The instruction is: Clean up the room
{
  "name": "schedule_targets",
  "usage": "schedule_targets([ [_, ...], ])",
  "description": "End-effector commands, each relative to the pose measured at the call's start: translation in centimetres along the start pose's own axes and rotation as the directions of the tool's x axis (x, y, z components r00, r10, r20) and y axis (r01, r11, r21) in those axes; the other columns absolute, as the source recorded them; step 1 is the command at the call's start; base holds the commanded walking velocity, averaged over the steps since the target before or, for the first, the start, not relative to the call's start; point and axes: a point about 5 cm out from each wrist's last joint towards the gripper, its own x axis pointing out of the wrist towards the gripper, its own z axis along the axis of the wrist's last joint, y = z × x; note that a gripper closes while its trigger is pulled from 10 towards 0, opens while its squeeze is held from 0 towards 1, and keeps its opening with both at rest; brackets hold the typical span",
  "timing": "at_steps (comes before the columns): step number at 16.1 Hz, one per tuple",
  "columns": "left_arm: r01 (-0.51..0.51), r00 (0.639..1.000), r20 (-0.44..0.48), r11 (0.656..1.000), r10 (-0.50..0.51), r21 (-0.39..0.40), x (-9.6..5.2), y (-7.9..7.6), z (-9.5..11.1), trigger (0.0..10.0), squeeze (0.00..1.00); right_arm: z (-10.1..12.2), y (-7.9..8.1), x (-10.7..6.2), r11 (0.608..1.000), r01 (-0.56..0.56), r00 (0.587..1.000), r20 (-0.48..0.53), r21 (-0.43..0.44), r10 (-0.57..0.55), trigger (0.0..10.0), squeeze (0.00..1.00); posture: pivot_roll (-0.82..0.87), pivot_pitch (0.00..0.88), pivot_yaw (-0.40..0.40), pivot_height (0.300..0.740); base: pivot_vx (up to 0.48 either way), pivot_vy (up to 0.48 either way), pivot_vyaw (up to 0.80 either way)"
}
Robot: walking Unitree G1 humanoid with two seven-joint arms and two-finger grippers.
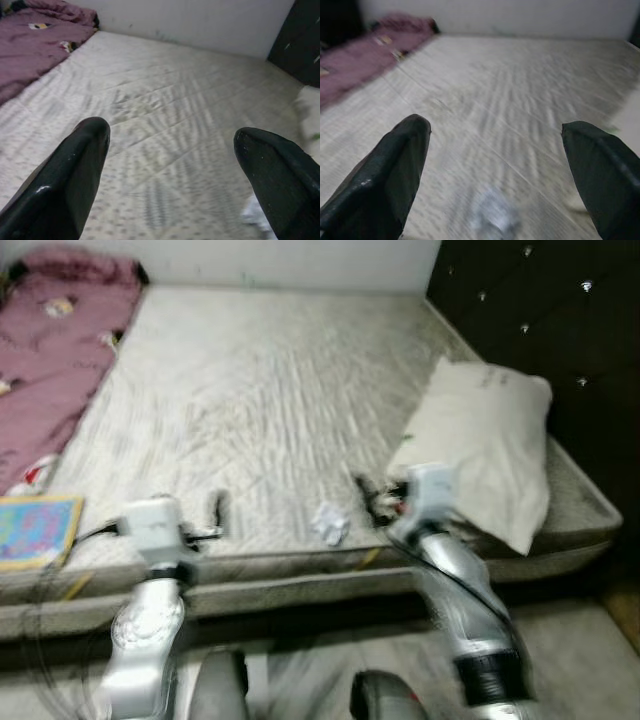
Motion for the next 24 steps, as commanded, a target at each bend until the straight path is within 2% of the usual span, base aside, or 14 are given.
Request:
schedule_targets([
  [1,0.039,0.999,0.01,0.999,-0.039,-0.023,0.2,-1.3,0.3,10.0,0.0,0.1,-1.6,-0.5,0.999,0.05,0.999,-0.004,-0.018,-0.05,10.0,0.0,-0.07,0.004,-0.059,0.64,0.326,0.0,0.0],
  [6,0.046,0.999,0.004,0.999,-0.046,-0.019,0.2,-1.4,0.2,10.0,0.0,0.1,-1.6,-0.5,0.999,0.051,0.999,-0.006,-0.017,-0.051,10.0,0.0,-0.08,0.004,-0.056,0.64,0.397,0.0,0.0],
  [11,-0.011,1.0,-0.001,1.0,0.011,-0.015,0.4,-1.0,0.1,10.0,0.0,0.0,-1.6,-0.6,0.999,0.046,0.999,-0.013,-0.014,-0.046,10.0,0.0,-0.07,0.005,-0.056,0.64,0.0,0.0,0.0],
  [13,-0.037,0.999,-0.003,0.999,0.037,-0.012,0.4,-0.8,0.2,10.0,0.0,0.0,-1.6,-0.6,0.999,0.037,0.999,-0.016,-0.008,-0.037,10.0,0.0,-0.07,0.016,-0.059,0.625,0.0,0.0,0.0],
  [18,-0.085,0.996,-0.006,0.996,0.085,-0.013,0.5,-0.5,0.3,10.0,0.0,0.1,-1.6,-0.5,1.0,0.025,0.999,-0.022,-0.012,-0.025,10.0,0.0,-0.07,0.029,-0.061,0.556,0.0,0.0,0.0],
  [24,-0.07,0.998,0.003,0.997,0.07,-0.017,0.5,-0.3,0.8,10.0,0.0,-0.1,-1.6,-0.2,1.0,-0.006,0.998,-0.057,-0.028,0.004,10.0,0.0,-0.06,0.037,-0.063,0.556,0.0,0.0,0.0],
])
